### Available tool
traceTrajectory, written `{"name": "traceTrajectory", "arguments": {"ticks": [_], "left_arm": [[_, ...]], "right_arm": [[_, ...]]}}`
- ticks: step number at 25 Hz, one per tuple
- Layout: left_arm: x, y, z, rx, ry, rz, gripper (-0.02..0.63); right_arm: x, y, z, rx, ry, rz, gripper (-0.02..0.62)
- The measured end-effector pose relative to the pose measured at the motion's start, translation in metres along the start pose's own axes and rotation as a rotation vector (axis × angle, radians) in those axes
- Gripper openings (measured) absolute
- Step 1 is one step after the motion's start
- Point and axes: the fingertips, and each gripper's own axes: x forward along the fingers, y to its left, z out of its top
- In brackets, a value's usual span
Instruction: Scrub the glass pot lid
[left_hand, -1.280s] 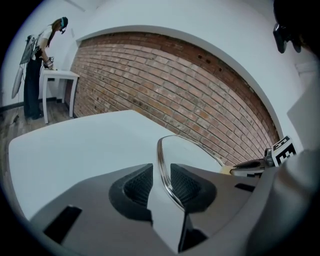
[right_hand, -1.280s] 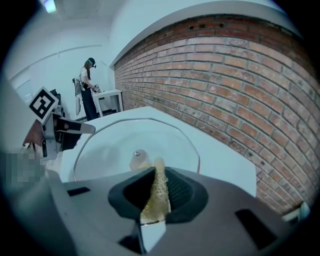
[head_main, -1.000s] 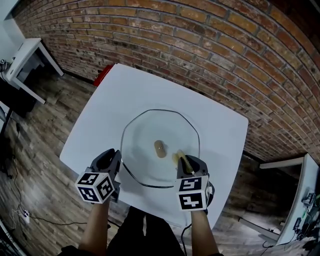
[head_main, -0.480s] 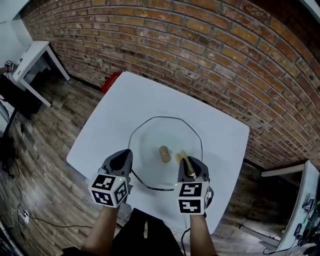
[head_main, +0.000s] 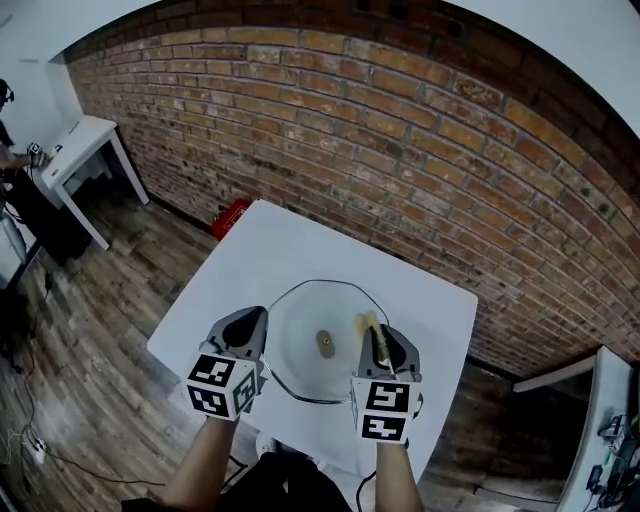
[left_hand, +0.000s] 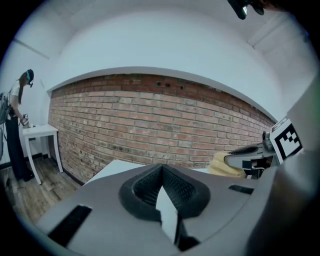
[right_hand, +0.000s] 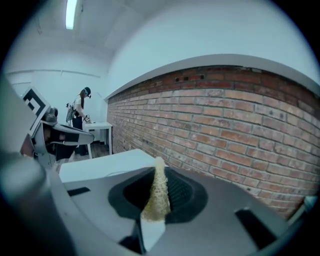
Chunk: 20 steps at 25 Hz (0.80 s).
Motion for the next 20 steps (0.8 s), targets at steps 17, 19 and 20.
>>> {"name": "traceTrajectory", "arguments": {"ticks": [17, 19, 20], "left_arm": [[-0.047, -0.050, 0.118, 0.103, -0.245, -0.085, 0.009], [-0.053, -0.054, 0.127, 0.111, -0.268, -0.089, 0.010], [-0.056, -0.056, 0.132, 0.114, -0.278, -0.092, 0.010]], "right_arm": [[-0.092, -0.026, 0.113, 0.036, -0.349, -0.099, 0.058], [-0.101, -0.026, 0.120, 0.036, -0.374, -0.105, 0.058], [-0.105, -0.027, 0.124, 0.035, -0.385, -0.107, 0.058]]}}
